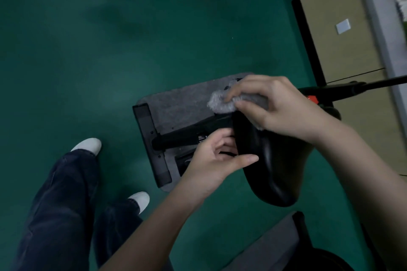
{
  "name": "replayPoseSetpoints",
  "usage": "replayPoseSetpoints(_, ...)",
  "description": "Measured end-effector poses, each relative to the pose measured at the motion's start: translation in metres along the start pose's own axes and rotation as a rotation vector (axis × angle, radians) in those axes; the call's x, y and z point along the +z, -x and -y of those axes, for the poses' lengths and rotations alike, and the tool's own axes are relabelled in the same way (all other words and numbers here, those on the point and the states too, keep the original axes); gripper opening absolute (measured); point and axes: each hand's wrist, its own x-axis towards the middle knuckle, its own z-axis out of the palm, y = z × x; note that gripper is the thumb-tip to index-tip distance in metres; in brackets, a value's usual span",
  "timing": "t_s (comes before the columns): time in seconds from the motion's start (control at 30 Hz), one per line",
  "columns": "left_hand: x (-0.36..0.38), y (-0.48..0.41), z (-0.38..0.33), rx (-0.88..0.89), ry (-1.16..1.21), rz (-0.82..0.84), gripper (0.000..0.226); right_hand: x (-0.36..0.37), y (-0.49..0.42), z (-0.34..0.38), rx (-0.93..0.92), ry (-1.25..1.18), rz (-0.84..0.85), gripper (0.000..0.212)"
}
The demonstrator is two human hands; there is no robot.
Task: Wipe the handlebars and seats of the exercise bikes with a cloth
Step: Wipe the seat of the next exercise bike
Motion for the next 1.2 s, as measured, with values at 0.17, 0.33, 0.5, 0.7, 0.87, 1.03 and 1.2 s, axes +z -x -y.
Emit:
replayPoseSetpoints(0.17, -0.006, -0.006, -0.008, 0.011, -0.125, 0.006, 0.067, -0.004, -0.013, -0.022, 0.333, -0.239, -0.078, 0.012)
replayPoseSetpoints(0.33, -0.012, -0.012, -0.021, -0.011, -0.285, 0.052, 0.088, -0.001, 0.009, -0.023, 0.47, -0.307, -0.244, 0.017)
replayPoseSetpoints(0.5, -0.015, -0.018, -0.031, -0.027, -0.412, 0.09, 0.091, 0.0, 0.004, -0.015, 0.437, -0.258, -0.256, 0.018)
replayPoseSetpoints(0.7, -0.018, -0.021, -0.036, -0.005, -0.566, 0.101, 0.089, -0.019, -0.008, -0.035, 0.664, -0.387, -0.015, 0.017)
replayPoseSetpoints(0.87, -0.021, -0.022, -0.046, -0.012, -0.74, 0.134, 0.105, -0.007, 0.03, -0.026, 0.696, -0.179, -0.23, 0.021)
replayPoseSetpoints(1.03, -0.02, -0.029, -0.059, 0.043, -0.882, 0.203, 0.118, 0.004, 0.031, -0.026, 0.7, -0.142, -0.328, 0.025)
replayPoseSetpoints(1.2, -0.02, -0.032, -0.068, 0.077, -1.054, 0.247, 0.114, 0.023, 0.064, -0.017, 0.719, 0.012, -0.505, 0.024)
